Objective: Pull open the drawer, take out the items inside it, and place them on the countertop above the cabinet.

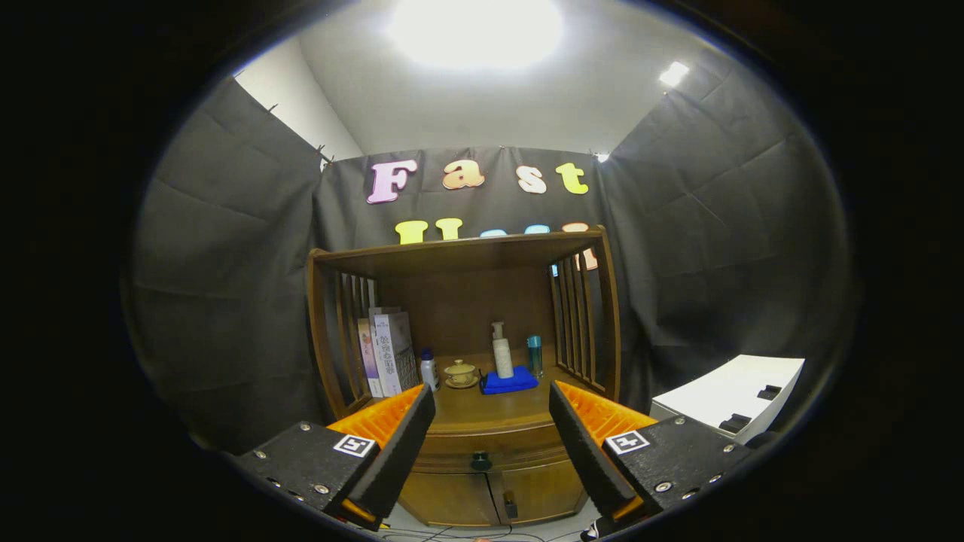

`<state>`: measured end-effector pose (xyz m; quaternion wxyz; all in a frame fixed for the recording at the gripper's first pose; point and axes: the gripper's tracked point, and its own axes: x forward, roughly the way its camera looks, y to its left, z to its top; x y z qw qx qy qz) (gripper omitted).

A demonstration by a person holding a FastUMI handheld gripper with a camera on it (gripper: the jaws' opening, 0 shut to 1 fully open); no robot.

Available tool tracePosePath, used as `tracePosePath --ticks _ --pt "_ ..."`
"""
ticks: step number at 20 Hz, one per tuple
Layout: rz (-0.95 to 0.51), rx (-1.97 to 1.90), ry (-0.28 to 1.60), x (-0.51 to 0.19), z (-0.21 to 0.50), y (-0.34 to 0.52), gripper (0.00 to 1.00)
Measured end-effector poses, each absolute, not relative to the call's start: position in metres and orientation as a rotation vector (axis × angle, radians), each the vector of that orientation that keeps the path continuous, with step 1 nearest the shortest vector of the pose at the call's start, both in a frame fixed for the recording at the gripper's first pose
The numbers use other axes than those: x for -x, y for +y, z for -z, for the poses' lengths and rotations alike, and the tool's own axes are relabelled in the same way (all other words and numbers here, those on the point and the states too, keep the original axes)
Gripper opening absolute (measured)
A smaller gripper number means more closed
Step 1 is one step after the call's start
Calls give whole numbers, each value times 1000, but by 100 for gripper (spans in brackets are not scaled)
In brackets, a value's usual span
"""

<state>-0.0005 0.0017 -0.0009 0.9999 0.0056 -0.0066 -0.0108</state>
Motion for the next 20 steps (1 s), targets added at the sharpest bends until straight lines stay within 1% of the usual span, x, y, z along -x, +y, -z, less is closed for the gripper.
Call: tracePosePath --ticks 6,11,14,20 --pt "25 -26 -20 -3 1 -4 95" --pt "27 57 -20 -21 16 -12 95" --pt "-2 108 -67 -29 16 -9 95" --pt "-81 108 10 -55 74 6 95"
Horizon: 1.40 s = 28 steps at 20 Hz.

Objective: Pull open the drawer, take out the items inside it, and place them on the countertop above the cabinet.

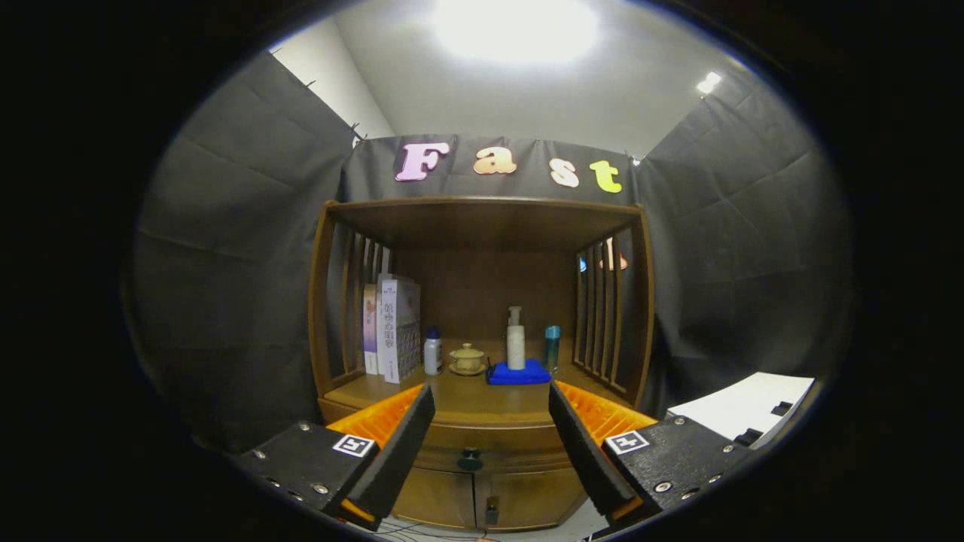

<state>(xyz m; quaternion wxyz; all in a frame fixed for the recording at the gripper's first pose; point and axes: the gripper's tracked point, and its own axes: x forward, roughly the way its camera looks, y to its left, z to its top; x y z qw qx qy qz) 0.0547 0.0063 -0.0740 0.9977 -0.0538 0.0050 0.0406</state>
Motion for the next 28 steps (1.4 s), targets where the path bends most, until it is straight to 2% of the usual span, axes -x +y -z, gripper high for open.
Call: tracePosePath --ticks 9,19,23,28 --pt "-68 107 139 -112 150 28 96" --pt "-26 47 327 -169 268 23 94" --pt "-13 62 375 -175 296 17 79" --pt "-18 40 379 -182 299 19 51"
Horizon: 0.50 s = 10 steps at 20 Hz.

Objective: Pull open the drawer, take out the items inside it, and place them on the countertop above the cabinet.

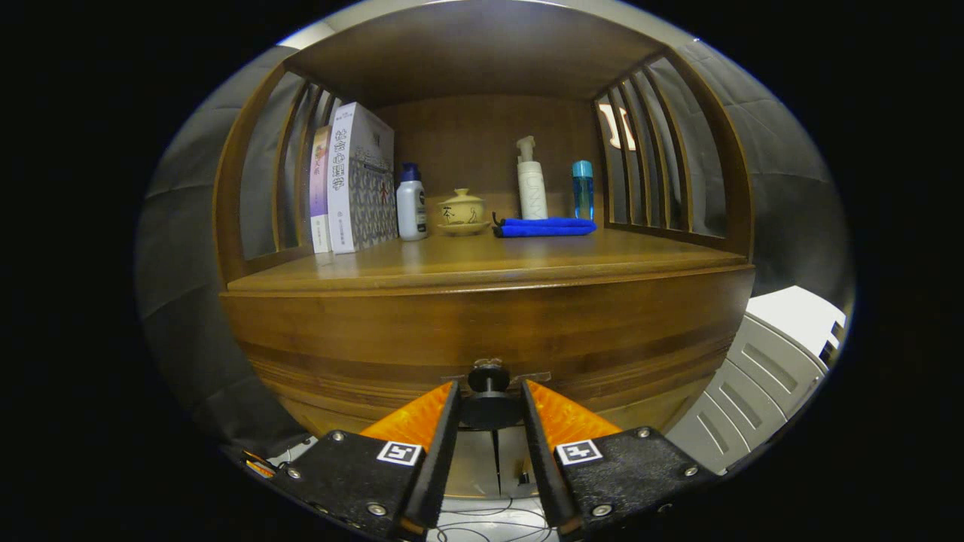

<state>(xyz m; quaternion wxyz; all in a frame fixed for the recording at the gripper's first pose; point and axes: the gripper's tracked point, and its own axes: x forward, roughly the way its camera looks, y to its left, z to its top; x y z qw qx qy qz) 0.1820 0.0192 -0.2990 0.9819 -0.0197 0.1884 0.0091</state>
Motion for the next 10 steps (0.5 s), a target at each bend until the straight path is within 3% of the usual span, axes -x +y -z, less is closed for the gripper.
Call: tracePosePath --ticks 10 --pt "-5 69 384 -166 303 15 29"
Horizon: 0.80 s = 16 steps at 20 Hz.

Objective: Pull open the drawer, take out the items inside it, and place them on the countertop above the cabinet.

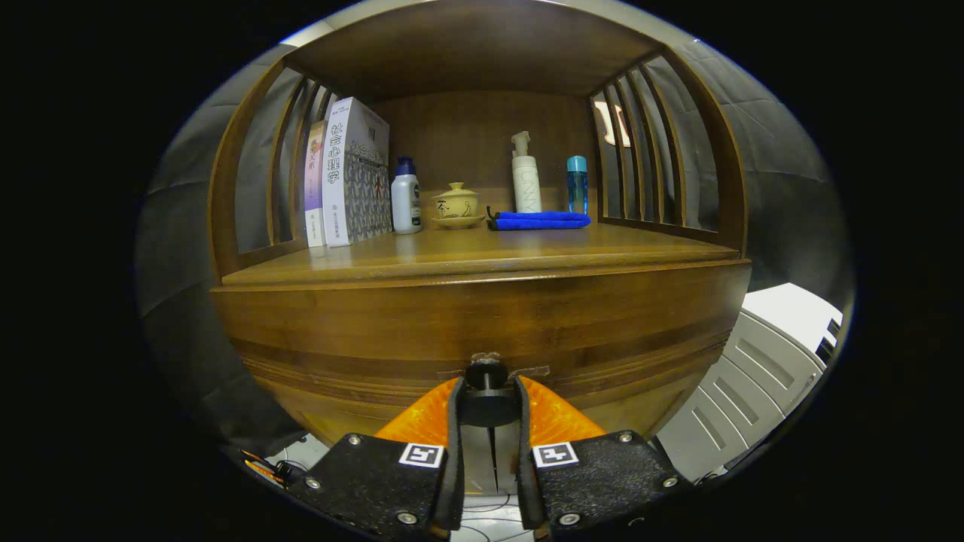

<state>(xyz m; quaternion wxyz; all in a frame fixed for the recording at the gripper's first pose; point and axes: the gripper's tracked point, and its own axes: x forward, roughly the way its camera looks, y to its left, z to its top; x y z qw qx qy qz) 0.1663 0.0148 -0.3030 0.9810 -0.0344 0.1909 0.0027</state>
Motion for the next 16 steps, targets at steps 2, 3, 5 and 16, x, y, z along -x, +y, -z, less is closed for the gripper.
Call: tracePosePath --ticks 2,3,5,16 --pt "-13 88 374 -153 301 11 29" --pt "-17 87 370 -145 301 10 29" --pt "-20 70 369 -128 299 10 29" --pt "5 -4 411 -37 300 7 29"
